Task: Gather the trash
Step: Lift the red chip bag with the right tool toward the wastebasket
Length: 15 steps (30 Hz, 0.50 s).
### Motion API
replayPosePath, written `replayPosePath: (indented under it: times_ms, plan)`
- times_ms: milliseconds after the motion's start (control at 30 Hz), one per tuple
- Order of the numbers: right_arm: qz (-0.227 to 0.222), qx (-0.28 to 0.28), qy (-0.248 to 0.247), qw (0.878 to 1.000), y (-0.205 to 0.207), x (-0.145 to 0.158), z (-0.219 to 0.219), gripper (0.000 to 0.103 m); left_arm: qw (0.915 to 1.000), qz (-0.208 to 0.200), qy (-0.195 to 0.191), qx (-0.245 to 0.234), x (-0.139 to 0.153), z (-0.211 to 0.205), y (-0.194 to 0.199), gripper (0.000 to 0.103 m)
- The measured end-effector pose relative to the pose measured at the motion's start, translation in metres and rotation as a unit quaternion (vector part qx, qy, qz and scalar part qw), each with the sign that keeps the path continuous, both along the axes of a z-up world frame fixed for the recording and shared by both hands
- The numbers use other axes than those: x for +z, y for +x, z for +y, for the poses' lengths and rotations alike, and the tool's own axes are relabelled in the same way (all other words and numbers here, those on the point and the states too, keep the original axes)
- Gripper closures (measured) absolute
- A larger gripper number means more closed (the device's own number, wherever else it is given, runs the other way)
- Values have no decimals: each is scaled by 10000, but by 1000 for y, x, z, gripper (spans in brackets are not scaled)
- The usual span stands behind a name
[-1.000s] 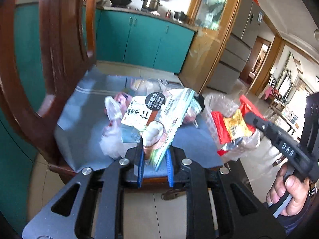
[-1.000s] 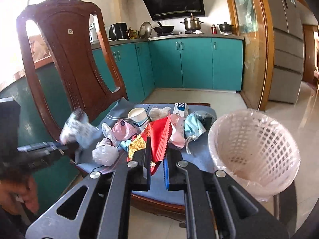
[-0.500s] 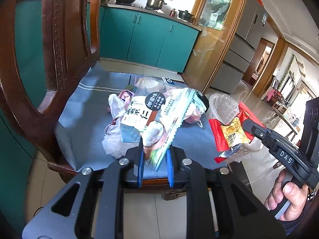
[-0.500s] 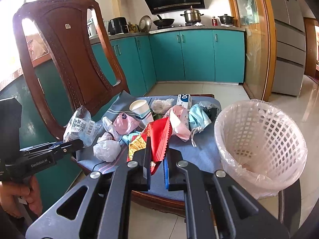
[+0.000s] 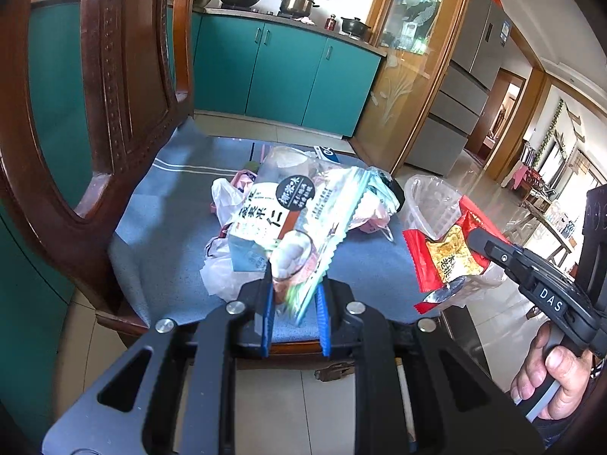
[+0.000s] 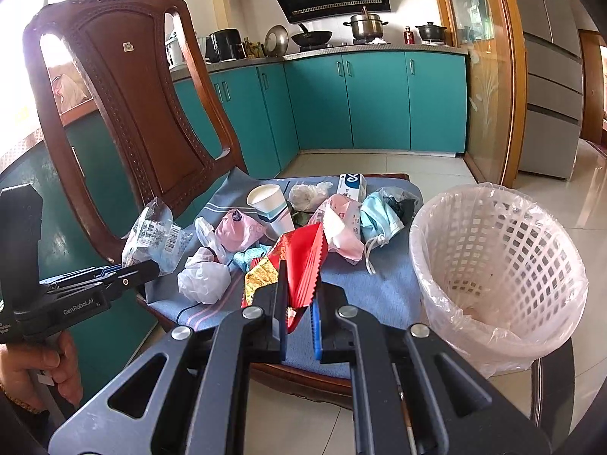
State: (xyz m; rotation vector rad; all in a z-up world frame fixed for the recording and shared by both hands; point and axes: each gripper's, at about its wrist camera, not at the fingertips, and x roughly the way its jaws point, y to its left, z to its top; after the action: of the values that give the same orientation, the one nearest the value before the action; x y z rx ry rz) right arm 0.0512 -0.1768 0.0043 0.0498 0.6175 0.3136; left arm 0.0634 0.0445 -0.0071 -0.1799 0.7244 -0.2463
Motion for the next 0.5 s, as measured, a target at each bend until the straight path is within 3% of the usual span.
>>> replayPosePath:
  times_ms: [500]
  plan:
    - [13, 17, -5, 10000, 0, 0, 0, 93, 10000, -17, 21, 0, 2, 0, -1, 84]
